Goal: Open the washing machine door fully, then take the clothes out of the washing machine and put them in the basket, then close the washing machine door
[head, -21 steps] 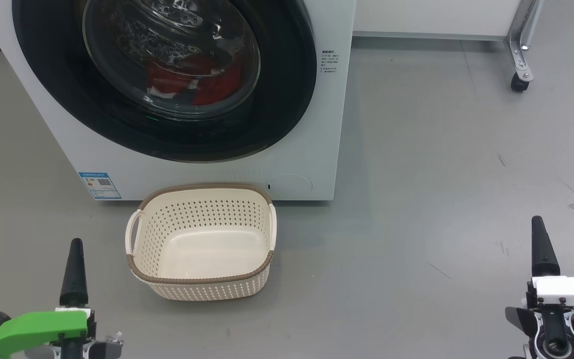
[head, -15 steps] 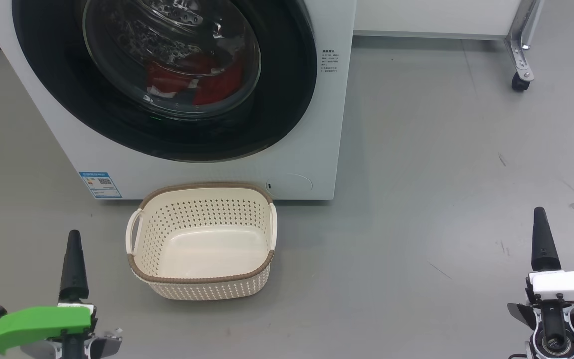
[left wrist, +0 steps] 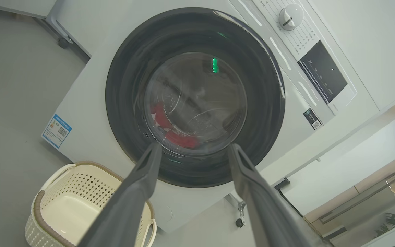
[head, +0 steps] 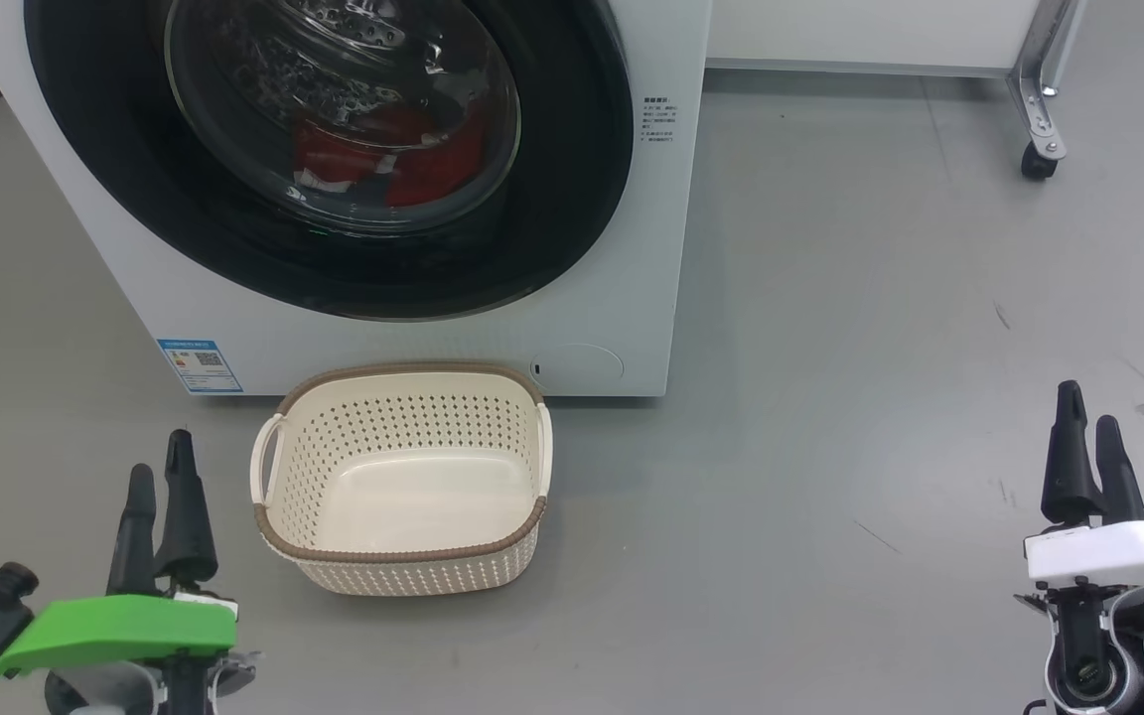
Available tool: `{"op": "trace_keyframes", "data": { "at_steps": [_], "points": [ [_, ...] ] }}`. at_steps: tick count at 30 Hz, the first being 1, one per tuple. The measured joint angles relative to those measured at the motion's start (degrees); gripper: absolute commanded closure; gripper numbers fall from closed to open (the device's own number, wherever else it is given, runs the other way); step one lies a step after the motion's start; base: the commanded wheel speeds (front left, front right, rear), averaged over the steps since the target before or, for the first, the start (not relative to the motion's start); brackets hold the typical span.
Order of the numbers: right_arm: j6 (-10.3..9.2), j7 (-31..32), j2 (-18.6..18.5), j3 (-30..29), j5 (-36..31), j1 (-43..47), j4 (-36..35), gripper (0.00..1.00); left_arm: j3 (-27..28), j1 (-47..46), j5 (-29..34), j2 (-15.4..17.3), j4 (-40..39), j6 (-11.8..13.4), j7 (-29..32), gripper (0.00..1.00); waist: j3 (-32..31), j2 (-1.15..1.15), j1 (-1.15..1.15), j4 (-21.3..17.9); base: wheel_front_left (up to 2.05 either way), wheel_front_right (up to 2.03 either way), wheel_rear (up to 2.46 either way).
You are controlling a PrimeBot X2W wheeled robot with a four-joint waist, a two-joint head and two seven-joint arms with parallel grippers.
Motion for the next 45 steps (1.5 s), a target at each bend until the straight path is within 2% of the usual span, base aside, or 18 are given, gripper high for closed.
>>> {"op": "trace_keyframes", "data": {
  "at_steps": [14, 30, 37, 45],
  "points": [
    [-0.66, -2.7, -1.1, 4.2, -17.4, 0.2, 0.2, 0.00, -3.5, 0.1, 22.6, 0.2, 0.0, 0.1, -2.7, 0.00, 0.1, 0.00, 0.00, 0.0, 0.00, 0.00, 0.00],
    [-3.08, -6.1, -1.5, 8.6, -33.6, 0.3, 3.2, 0.00, -9.1, 1.1, 42.4, 0.8, 3.1, 4.1, -6.0, 0.00, 0.3, 0.00, 0.00, 0.0, 0.00, 0.00, 0.00],
    [-3.57, -7.0, -1.3, 10.1, -37.3, 0.9, 6.2, 0.00, -11.5, 1.8, 44.2, 1.0, 4.6, 5.3, -7.0, 0.00, 0.3, 0.00, 0.00, -0.1, 0.00, 0.00, 0.00],
    [-3.67, -7.0, -1.0, 10.6, -37.3, 0.9, 8.5, 0.00, -12.2, 1.8, 43.3, 1.1, 7.7, 6.6, -7.2, 0.00, -0.1, 0.00, 0.00, -0.2, 0.00, 0.00, 0.00]
  ]
}}
